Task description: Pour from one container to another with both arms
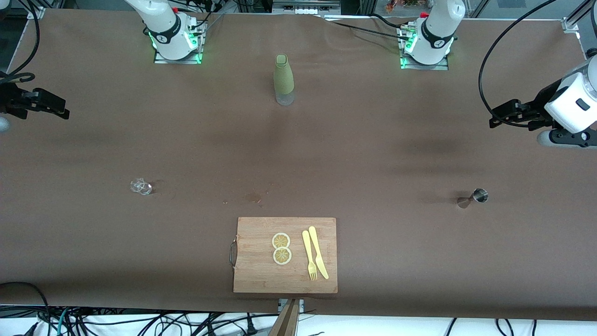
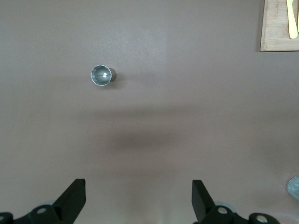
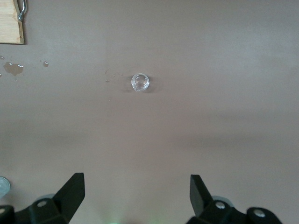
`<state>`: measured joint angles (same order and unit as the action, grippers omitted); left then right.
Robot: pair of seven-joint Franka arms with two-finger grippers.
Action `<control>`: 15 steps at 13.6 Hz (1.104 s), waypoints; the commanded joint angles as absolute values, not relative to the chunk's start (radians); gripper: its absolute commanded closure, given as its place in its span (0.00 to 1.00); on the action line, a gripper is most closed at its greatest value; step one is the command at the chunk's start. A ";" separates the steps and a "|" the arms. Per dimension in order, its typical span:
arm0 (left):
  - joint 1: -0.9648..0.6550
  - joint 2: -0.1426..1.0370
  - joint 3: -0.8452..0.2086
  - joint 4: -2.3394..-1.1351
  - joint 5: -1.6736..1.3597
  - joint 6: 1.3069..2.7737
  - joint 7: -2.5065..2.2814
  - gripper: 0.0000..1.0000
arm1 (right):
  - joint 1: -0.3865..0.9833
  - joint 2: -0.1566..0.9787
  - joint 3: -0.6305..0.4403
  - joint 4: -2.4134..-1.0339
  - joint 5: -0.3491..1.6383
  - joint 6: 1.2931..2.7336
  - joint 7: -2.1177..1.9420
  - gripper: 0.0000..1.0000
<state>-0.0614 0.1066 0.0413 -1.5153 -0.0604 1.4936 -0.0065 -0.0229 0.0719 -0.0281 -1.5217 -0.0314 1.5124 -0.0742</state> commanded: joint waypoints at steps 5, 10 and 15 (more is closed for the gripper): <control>-0.057 0.091 0.035 -1.520 -0.037 1.485 0.008 0.00 | -0.025 0.086 -0.025 -1.491 -0.040 1.505 -0.061 0.00; -0.058 0.087 0.035 -1.520 -0.037 1.471 0.002 0.00 | -0.026 0.086 -0.026 -1.491 -0.040 1.505 -0.063 0.00; -0.060 0.087 0.035 -1.520 -0.037 1.470 0.003 0.00 | -0.026 0.086 -0.026 -1.491 -0.040 1.505 -0.061 0.00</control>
<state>-0.0615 0.1024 0.0409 -1.5153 -0.0604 1.4806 -0.0065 -0.0230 0.0719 -0.0281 -1.5216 -0.0314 1.5126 -0.0742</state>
